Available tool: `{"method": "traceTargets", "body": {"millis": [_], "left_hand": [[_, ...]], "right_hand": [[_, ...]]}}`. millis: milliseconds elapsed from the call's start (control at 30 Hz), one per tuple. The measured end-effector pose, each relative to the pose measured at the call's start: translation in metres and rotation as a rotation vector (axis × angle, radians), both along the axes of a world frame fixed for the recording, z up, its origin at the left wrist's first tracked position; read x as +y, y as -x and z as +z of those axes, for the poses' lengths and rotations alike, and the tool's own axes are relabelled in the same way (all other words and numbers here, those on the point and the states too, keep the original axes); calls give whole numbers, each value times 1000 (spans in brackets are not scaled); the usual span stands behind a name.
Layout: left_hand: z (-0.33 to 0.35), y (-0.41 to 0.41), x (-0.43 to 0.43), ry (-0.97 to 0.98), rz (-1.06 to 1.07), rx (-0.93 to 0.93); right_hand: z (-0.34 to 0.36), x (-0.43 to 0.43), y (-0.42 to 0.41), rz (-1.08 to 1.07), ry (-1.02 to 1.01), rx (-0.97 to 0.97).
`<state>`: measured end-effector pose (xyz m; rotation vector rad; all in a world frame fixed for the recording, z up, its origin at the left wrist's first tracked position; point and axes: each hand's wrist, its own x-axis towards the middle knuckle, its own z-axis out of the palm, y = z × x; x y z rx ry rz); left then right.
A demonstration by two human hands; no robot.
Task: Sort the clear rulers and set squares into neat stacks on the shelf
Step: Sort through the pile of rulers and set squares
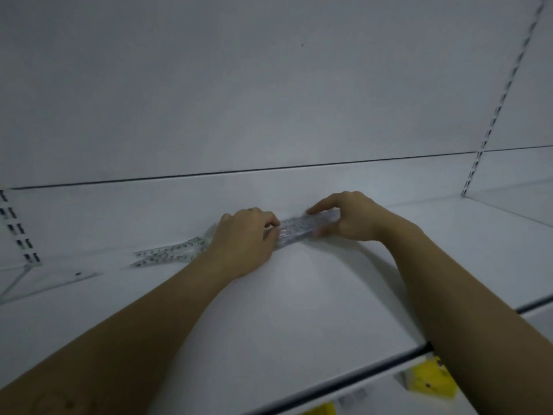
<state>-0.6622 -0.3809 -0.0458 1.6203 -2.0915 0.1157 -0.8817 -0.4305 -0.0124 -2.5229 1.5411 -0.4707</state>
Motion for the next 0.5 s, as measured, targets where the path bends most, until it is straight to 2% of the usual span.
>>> {"method": "traceTargets", "body": {"millis": [167,300,500], "left_hand": [[9,-2,7,25,22,9],[32,-27,21,15,40,159],[67,-107,74,112,144,-76]], "right_hand": [[6,10,-22,34,70,38],[25,21,-40,33,160,65],[55,56,-108,137,316,77]]}}
